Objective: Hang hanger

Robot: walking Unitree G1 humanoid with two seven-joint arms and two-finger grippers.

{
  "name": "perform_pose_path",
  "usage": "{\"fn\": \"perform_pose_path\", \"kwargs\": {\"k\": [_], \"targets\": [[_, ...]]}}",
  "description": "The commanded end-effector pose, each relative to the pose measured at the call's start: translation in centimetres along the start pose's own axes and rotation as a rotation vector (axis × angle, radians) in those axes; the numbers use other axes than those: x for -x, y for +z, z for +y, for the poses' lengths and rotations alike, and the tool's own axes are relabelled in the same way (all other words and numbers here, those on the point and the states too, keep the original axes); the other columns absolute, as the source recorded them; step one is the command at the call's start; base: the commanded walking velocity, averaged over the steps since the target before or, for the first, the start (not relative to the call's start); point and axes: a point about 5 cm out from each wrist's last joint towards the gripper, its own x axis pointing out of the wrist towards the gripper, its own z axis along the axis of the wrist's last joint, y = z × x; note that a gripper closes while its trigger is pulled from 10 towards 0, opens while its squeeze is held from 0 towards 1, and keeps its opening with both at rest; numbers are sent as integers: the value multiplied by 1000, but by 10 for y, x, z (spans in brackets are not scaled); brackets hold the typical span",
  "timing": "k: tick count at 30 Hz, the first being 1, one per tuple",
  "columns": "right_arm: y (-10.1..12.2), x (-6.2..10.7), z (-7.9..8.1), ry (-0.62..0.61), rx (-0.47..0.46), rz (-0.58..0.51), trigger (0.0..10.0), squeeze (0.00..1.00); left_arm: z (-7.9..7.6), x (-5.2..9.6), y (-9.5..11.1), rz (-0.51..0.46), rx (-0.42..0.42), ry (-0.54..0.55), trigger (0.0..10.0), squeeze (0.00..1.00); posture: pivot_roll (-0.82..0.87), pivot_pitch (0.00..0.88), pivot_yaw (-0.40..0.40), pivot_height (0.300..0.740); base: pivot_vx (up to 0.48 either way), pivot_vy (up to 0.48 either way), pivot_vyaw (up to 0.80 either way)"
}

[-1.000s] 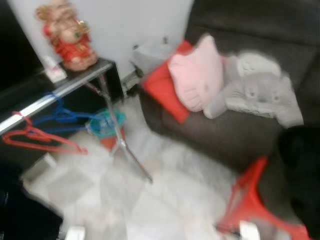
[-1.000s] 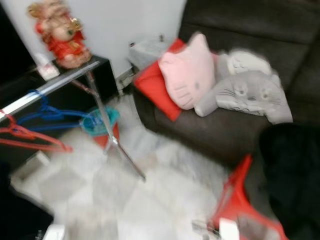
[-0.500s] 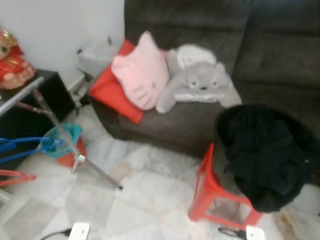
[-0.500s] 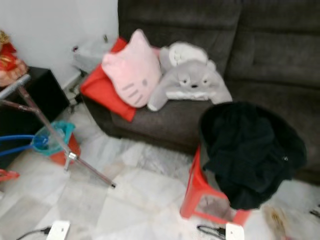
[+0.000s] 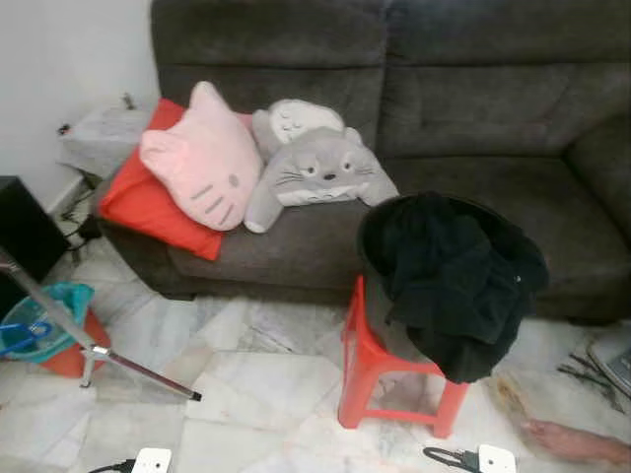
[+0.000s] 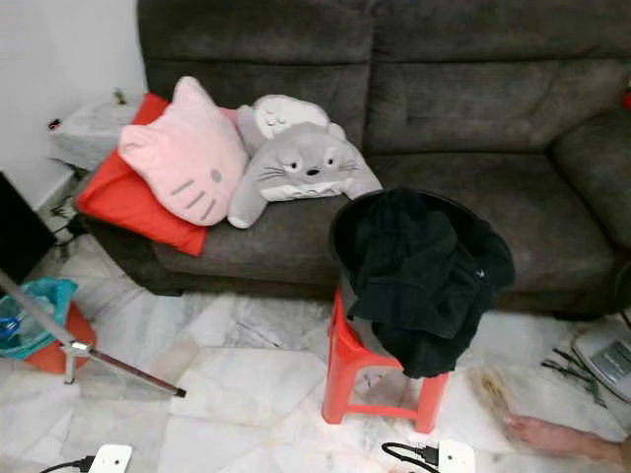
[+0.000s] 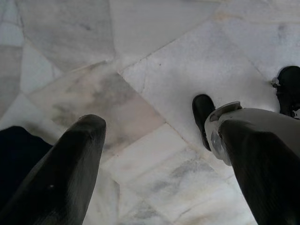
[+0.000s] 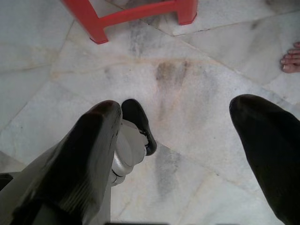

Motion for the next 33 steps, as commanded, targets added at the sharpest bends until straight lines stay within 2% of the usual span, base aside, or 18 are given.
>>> {"fn": "perform_pose_path", "kwargs": {"k": [1,10,16,18,25,30,33], "targets": [[-1,0,3,5,-8,5,10000,0,3,1,-4,16,-23,4,10000,0,-13,0,76,740,0,0,-706],[-1,0,3,6,-7,6,10000,0,3,1,-4,17,-36,1,10000,0,-13,0,77,740,0,0,-685],[-1,0,3,6,-6,-4,10000,0,3,1,-3,18,-56,-2,10000,0,-13,0,77,740,0,-353,0],[-1,0,3,6,-7,-4,10000,0,3,1,-4,17,-29,2,10000,0,-14,0,78,740,0,0,0],[-2,0,3,6,-7,3,10000,0,3,1,-4,19,-49,-1,10000,0,-14,0,79,740,0,0,0],[-2,0,3,8,-5,7,10000,0,3,1,-4,20,-50,-2,10000,0,-15,0,80,740,0,0,-598],[-2,0,4,9,-4,1,10000,0,3,1,-4,20,-51,-3,10000,0,-16,0,81,740,0,0,0]]}}
